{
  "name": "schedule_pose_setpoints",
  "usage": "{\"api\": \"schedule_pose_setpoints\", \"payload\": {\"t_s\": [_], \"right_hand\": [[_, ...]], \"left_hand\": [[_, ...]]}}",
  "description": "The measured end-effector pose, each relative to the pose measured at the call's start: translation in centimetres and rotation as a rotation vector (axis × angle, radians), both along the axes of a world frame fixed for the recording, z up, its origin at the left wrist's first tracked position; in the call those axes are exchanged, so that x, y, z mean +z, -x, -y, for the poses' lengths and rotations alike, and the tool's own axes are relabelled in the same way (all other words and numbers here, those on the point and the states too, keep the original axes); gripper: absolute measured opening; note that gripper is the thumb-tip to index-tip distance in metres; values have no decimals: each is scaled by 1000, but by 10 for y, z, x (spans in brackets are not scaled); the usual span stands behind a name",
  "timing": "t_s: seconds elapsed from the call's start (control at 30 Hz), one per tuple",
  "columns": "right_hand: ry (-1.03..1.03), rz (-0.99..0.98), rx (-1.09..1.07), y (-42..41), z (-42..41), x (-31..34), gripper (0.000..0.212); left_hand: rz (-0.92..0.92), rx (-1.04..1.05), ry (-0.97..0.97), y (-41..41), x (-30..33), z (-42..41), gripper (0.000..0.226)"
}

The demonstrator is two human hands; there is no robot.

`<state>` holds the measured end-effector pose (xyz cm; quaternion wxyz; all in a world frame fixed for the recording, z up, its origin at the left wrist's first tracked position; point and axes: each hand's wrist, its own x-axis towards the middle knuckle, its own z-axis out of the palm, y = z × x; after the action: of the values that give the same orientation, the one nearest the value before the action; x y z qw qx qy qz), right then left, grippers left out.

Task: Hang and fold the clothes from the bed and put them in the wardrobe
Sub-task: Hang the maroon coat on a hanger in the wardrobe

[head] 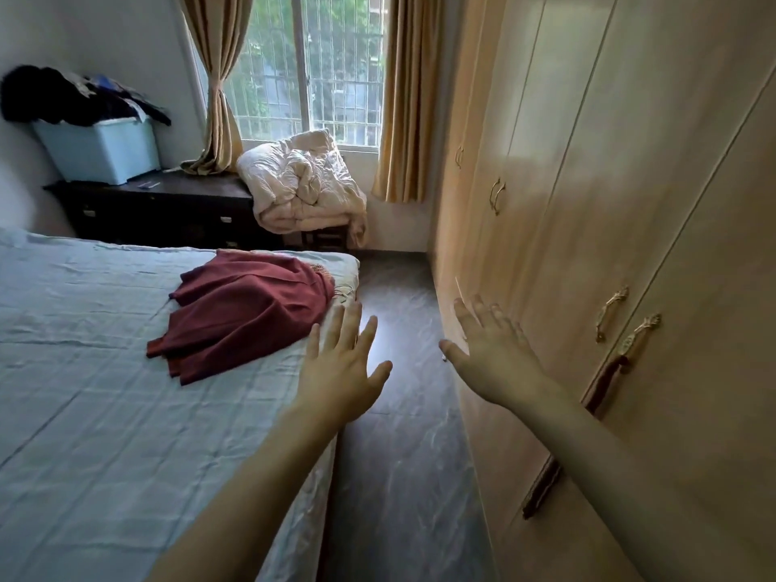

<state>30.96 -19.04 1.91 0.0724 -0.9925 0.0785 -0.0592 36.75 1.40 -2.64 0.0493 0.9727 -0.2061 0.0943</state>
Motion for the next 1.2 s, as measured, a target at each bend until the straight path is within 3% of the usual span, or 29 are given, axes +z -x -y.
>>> {"api": "schedule_pose_setpoints", "payload": {"t_s": [0.13, 0.67, 1.2], "right_hand": [[-13, -27, -5, -49, 25, -7, 67], [-126, -7, 63, -307, 145, 19, 67], [-66, -39, 89, -543, 180, -9, 67]], "left_hand": [[-29, -16, 16, -53, 3, 22, 71], [-59, -42, -44, -293, 33, 147, 74], [-84, -75, -59, -555, 23, 177, 71]]}}
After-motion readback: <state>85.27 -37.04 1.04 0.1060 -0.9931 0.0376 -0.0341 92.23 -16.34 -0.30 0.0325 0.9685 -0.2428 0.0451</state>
